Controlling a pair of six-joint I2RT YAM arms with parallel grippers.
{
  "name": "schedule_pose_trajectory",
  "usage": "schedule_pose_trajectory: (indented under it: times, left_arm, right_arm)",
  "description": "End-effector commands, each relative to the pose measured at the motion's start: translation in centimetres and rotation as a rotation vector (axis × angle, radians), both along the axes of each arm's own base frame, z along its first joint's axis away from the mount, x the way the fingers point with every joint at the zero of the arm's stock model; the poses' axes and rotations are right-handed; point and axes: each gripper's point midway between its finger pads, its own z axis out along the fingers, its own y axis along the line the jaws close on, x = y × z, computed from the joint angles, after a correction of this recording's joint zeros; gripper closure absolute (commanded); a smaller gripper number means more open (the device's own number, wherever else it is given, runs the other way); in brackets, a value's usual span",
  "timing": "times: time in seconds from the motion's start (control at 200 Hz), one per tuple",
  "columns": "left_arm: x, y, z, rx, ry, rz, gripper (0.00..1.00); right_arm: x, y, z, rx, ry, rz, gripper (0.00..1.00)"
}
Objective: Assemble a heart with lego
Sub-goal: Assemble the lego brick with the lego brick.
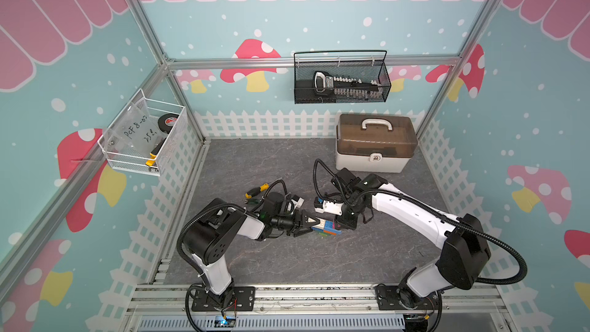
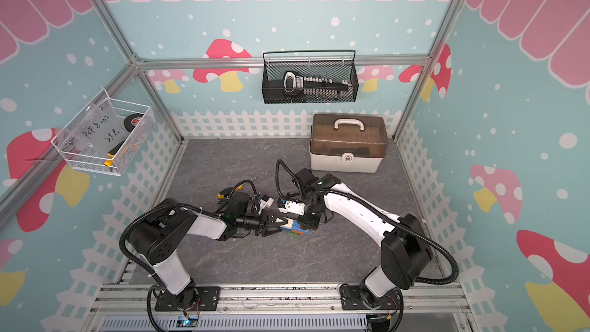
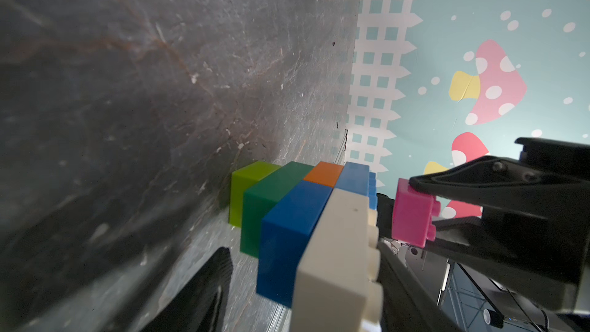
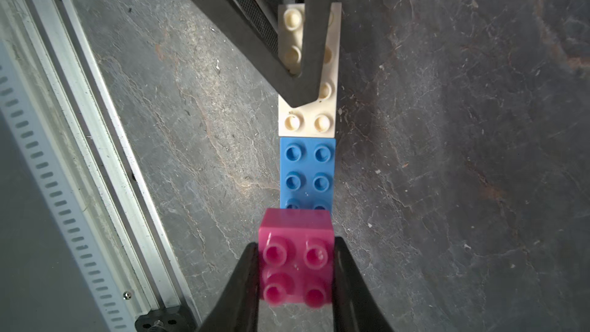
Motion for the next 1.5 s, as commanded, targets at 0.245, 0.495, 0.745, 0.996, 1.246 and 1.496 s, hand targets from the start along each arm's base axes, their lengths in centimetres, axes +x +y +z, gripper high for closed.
schedule_pose_trajectory:
  times: [0.245, 0.495, 0.745, 0.996, 1.246, 1.496]
  left_arm:
    - [0.1, -0.1, 0.6, 0.008, -0.023, -0.012, 0.35]
    - [0.3, -0.4, 1.0, 0.000, -0.029, -0.016, 0.35]
    - [0.1, -0.3, 0.7, 0.006, -0.022, -0.016, 0.35]
    - [0.1, -0.3, 0.8, 0.002, -0.026, -0.017, 0.35]
    - [0.2, -0.4, 0.8, 0.002, -0.024, -0.017, 0.35]
    - [0.3, -0.6, 1.1, -0.009, -0.029, -0.022, 0.35]
  right_arm:
    - [0.6, 0.9, -0.9, -0.019, -0.030, 0.080, 0.88]
    - [0.5, 0.9, -1.9, -0.045, -0.014, 0.101, 0.88]
    - [0.1, 0.2, -2.5, -0.093, 0.009, 0.114, 0.89]
    - [0.3, -0.4, -1.9, -0.124, -0.007, 0.124, 0.89]
    - [0.4, 0.1, 0.7, -0.062, -0.058, 0.134, 0.90]
    - [0.3, -0.5, -1.3, -0.098, -0.051, 0.139, 0.90]
